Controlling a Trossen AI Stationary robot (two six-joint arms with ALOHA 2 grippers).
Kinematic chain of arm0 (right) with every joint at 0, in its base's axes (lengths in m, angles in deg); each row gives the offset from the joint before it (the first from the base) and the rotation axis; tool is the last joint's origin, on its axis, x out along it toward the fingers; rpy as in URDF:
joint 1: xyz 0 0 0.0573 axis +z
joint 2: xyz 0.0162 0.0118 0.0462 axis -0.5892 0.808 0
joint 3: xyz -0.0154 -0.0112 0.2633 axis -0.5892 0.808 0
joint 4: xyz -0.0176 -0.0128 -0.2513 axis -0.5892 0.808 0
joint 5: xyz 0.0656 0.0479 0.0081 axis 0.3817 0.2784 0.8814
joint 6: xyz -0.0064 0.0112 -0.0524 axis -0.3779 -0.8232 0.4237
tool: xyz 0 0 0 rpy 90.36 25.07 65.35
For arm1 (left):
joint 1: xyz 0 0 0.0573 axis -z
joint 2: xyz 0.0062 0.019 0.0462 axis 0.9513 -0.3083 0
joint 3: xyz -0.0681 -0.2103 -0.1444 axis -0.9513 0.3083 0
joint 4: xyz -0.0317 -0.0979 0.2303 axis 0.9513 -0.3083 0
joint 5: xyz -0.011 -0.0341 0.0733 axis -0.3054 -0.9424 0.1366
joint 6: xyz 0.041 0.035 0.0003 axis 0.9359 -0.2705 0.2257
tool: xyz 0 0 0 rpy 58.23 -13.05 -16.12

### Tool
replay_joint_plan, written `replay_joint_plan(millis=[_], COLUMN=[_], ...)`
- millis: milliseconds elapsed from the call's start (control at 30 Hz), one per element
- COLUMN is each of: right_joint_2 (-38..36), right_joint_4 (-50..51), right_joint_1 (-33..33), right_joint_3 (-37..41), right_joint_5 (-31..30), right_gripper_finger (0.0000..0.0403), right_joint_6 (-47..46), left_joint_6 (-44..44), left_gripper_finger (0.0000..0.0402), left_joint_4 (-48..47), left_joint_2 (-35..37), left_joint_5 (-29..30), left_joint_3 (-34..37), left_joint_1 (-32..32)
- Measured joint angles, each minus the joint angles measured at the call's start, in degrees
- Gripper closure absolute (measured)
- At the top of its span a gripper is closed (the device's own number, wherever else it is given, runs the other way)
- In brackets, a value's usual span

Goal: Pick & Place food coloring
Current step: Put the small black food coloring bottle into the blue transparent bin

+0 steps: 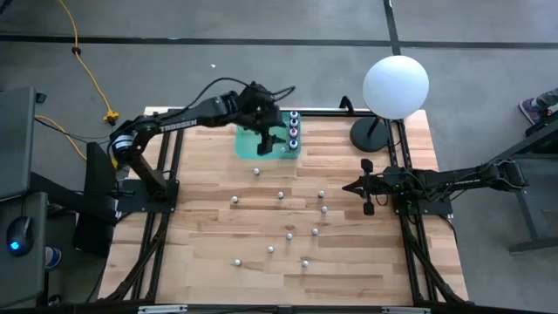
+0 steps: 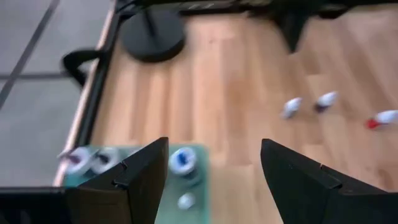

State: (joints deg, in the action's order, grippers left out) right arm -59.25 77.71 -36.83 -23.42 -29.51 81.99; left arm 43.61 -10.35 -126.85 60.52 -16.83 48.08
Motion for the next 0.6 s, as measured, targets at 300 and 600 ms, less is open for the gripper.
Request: replay_joint_plan(millis=[300,600], right_joint_2=[0.0,0.0], right_joint_4=[0.0,0.0], right_joint_1=[0.0,0.0], right_joint_3=[0.0,0.0], right_joint_5=[0.0,0.0], right_gripper_finger=[0.0402,0.0402], right_joint_6=[0.0,0.0], left_joint_6=[-3.9,-5.2], left_gripper_finger=[0.0153,0.0153], left_joint_4=[0.9,-15.3], left_joint_2=[-0.2,-9.7], left_joint_5=[-0.3,5.0], left_joint_3=[-2.5,-18.3], left_joint_1=[8.1,14.0])
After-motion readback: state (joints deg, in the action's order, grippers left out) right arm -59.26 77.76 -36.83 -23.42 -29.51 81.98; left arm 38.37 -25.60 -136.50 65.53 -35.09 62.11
